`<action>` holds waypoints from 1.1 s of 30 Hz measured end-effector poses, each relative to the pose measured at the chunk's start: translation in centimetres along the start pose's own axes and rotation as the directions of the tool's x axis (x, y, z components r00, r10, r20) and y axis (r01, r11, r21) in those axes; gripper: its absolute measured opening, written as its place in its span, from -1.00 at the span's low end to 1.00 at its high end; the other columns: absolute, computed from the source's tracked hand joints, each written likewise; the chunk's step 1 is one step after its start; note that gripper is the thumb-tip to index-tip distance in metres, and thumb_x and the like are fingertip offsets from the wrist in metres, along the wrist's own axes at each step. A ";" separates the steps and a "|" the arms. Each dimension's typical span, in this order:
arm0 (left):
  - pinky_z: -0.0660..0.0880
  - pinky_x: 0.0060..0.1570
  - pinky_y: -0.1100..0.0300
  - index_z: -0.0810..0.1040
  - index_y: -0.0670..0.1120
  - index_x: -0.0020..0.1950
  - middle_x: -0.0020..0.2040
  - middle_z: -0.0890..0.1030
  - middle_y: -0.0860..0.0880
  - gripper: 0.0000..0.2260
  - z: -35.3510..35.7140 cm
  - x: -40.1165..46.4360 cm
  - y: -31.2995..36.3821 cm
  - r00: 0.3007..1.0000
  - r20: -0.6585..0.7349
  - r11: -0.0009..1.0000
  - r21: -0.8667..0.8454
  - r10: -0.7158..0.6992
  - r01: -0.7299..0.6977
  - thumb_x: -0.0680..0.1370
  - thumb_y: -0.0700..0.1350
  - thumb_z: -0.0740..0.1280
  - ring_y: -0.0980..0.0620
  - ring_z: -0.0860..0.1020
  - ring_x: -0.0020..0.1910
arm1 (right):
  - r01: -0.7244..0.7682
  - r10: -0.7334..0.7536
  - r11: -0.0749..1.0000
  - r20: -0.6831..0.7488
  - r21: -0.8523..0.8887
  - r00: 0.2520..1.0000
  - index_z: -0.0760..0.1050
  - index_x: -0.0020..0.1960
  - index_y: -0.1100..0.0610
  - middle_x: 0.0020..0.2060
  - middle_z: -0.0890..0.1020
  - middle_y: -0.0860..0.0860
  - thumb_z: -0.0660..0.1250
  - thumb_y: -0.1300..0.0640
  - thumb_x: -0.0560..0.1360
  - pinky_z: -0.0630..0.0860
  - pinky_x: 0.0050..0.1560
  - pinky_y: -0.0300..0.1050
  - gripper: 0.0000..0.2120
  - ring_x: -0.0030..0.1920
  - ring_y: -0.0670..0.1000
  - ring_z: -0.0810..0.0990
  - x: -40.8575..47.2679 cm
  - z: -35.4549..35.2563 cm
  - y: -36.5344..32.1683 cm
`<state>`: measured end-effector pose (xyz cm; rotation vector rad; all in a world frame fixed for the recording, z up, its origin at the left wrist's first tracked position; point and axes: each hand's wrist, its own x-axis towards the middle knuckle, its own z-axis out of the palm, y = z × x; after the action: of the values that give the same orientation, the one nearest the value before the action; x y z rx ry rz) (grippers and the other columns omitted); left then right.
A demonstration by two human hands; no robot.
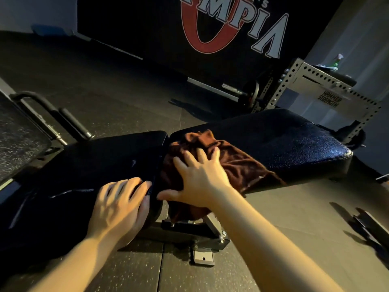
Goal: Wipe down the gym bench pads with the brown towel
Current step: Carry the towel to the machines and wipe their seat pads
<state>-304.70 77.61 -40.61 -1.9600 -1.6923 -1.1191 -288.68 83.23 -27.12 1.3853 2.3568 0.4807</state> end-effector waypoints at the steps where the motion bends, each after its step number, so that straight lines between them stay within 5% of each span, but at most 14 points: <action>1: 0.49 -0.03 -0.15 0.62 -0.17 0.20 0.03 0.63 -0.19 -0.63 0.0 -0.1 0.0 1.000 -0.002 1.000 -0.004 0.004 -0.004 0.59 -0.04 0.12 -0.23 0.62 -0.05 | 0.055 -0.055 0.998 0.007 -0.013 0.998 -0.02 0.60 -0.02 0.58 0.08 0.11 0.06 -0.56 0.41 -0.09 0.43 0.49 -0.05 0.55 0.27 0.03 0.4 0.1 -0.9; 7: 0.48 0.04 -0.13 0.64 -0.16 0.19 0.07 0.65 -0.16 -0.46 -0.7 -0.6 0.3 0.989 0.086 0.992 -0.034 -0.120 0.123 0.68 0.09 -0.06 -0.18 0.60 0.02 | 0.252 -0.253 0.967 -0.025 -0.038 0.967 -0.11 0.59 -0.15 0.60 -0.01 0.03 0.30 -0.38 0.45 -0.03 0.45 0.45 -0.10 0.58 0.19 -0.05 -0.3 0.8 1.3; 13: 0.52 0.01 -0.21 0.62 -0.22 0.16 0.04 0.65 -0.21 -0.56 -1.8 0.2 1.9 0.962 0.163 0.974 -0.023 -0.217 0.223 0.57 0.03 0.10 -0.25 0.64 0.00 | 0.183 -0.188 0.980 -0.060 -0.079 0.980 -0.17 0.58 -0.24 0.60 -0.04 -0.06 0.28 -0.27 0.52 -0.02 0.52 0.33 -0.18 0.59 0.12 -0.04 -4.8 -0.4 8.4; 16: 0.49 0.10 -0.19 0.54 -0.13 0.27 0.17 0.60 -0.14 -0.58 -1.9 1.8 3.9 0.982 0.143 0.988 -0.076 -0.124 0.136 0.59 0.07 0.08 -0.18 0.61 0.12 | 0.129 -0.139 0.988 -0.121 -0.082 0.983 -0.14 0.57 -0.25 0.60 0.02 -0.09 0.28 -0.26 0.53 0.02 0.54 0.25 -0.21 0.59 0.05 0.01 -7.7 -0.4 12.5; 22: 0.52 0.08 -0.20 0.49 -0.08 0.33 0.25 0.54 -0.10 -0.58 -1.1 4.6 7.8 0.993 0.116 0.984 -0.178 0.025 -0.004 0.62 0.10 0.07 -0.15 0.59 0.17 | 0.008 -0.055 0.987 -0.285 -0.162 0.957 0.14 0.53 -0.15 0.47 0.39 0.01 0.49 -0.19 0.37 0.42 0.33 0.29 -0.15 0.46 0.12 0.37 -13.3 -0.2 22.4; 27: 0.55 -0.03 -0.12 0.47 -0.05 0.32 0.21 0.55 -0.06 -0.46 -0.2 4.9 9.6 0.982 0.182 0.982 -0.185 0.059 -0.025 0.66 0.23 -0.12 -0.16 0.60 0.12 | -0.072 0.029 0.988 -0.298 -0.134 0.954 0.15 0.55 -0.10 0.50 0.35 0.05 0.45 -0.26 0.36 0.29 0.42 0.34 -0.12 0.51 0.17 0.26 -14.3 0.8 24.6; 33: 0.54 0.02 -0.09 0.49 -0.07 0.32 0.22 0.57 -0.07 -0.48 0.1 4.3 9.6 0.990 0.130 0.976 -0.215 0.061 -0.032 0.67 0.20 -0.09 -0.15 0.57 0.15 | -0.053 -0.007 0.984 -0.328 -0.171 0.945 0.27 0.52 -0.07 0.44 0.44 0.08 0.45 -0.34 0.32 0.29 0.34 0.42 -0.13 0.41 0.32 0.38 -11.7 1.8 20.2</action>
<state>-295.72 78.27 -35.24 -2.2418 -1.6408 -1.2191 -267.23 82.37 -17.69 1.3362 2.4773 0.9714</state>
